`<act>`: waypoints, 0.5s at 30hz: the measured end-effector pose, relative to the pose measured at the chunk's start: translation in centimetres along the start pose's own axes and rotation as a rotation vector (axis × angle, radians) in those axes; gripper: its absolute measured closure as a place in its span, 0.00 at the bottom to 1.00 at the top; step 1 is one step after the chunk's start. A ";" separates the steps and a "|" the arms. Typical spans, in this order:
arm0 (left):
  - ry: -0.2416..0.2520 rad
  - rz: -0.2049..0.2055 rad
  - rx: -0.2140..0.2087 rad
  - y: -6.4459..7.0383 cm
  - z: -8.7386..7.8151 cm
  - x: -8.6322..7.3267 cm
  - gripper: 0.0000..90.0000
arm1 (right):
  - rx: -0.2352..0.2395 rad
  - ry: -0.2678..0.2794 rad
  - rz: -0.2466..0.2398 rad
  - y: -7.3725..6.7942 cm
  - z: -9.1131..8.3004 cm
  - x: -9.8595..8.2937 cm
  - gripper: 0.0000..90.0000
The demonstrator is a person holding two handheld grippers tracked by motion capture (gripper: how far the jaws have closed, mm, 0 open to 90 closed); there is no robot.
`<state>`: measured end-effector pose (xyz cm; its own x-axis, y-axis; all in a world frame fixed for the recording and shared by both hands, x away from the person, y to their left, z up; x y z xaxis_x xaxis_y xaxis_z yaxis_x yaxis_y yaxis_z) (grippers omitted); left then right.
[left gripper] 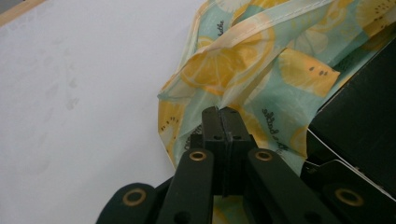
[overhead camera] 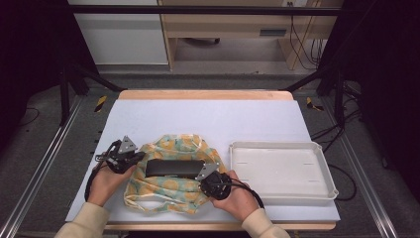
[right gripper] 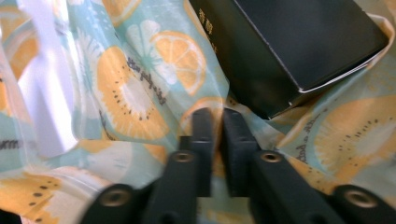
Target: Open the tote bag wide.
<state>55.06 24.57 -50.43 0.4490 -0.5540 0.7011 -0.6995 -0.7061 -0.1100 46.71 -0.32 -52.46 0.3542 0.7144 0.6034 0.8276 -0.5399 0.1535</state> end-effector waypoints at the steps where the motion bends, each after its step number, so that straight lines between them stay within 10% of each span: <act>1: 0.003 0.000 0.000 0.0 0.0 0.0 1.00 | -0.001 0.000 -0.001 0.0 0.0 0.0 1.00; 15: -0.003 -0.009 -0.029 -0.2 1.3 0.7 1.00 | 0.052 -0.043 0.005 -0.4 -1.4 -1.2 1.00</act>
<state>56.21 23.75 -50.84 0.4570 -0.5488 0.7000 -0.7110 -0.6983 -0.0833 45.33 -1.57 -52.14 0.3756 0.7309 0.5698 0.8471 -0.5202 0.1088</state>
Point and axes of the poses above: each handheld gripper's, and its own axes: z roughly forward along the jaws, x roughly out of its top, y roughly to its right, the point moved 8 cm from there along z, roughly forward along the jaws, and after that the axes turned 5 degrees about -x, right-handed, at the moved point
